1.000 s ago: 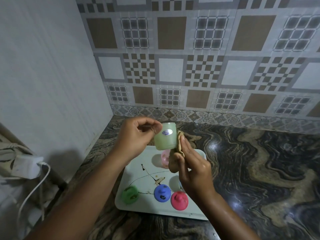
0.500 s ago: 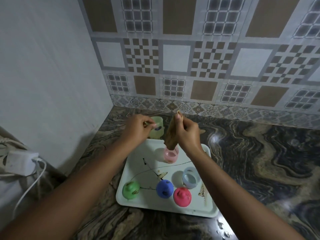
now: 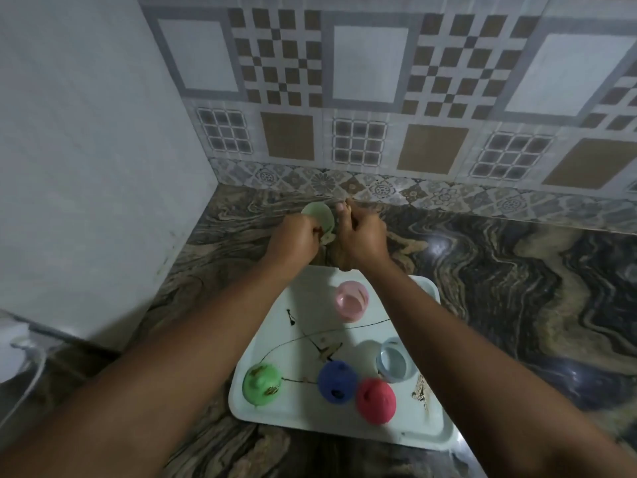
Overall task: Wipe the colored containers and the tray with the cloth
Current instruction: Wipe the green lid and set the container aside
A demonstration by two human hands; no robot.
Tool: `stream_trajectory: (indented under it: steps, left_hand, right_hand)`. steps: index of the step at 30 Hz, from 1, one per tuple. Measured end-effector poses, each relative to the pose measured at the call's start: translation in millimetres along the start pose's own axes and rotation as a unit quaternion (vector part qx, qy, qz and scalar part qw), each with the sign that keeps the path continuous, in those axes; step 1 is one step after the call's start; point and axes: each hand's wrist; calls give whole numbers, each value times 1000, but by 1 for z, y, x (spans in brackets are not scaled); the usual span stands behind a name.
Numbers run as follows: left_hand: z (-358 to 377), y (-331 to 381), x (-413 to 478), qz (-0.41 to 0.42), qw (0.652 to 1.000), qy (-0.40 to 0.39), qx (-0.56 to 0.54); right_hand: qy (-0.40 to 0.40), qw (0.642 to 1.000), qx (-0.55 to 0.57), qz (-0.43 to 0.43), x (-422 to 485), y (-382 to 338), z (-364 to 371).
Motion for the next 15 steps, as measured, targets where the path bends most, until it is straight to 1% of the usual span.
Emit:
stream_trajectory:
  steps: [5,8,12,15]
  left_hand:
    - [11,-4,8,17,999,-20,36]
    - [16,-4,10,24,998,-32,40]
    - [20,-1,9,16,995,-82,57]
    - [21,1,7,11,992,-97,81]
  right_hand:
    - [3,1000,12,10,9,14,3]
    - [13,1000,20,8,9,18,3]
    - [12,999,25,19,8,19,2]
    - [11,998,36,42,7,23,3]
Point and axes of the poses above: each hand's wrist, its own x-axis towards the middle knuckle, its own z-axis out of the palm, y = z × x, and after that the axes turned 4 degrees about x, right-handed
